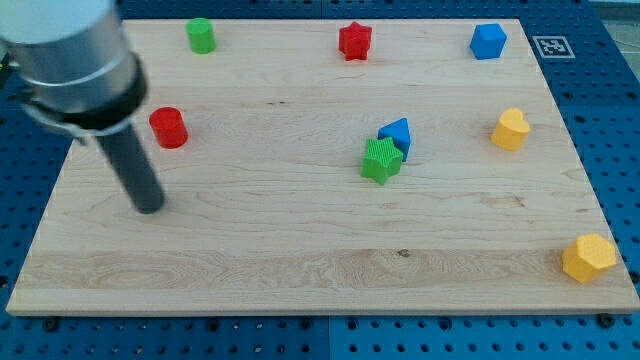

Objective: Push the red circle towards the center of the board

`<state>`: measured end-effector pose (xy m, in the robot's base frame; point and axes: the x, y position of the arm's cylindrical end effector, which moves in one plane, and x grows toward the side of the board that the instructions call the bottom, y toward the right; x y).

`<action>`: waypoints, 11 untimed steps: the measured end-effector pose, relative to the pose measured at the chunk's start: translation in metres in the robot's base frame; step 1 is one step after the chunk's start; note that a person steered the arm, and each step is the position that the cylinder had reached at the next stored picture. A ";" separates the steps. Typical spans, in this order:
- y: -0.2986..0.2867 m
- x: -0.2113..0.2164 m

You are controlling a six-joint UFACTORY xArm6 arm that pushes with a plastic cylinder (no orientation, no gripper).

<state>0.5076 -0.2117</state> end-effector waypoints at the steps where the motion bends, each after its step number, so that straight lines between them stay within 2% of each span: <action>1: -0.050 -0.027; 2: -0.075 -0.073; 4: -0.018 -0.103; 9: 0.087 -0.102; 11: 0.096 -0.091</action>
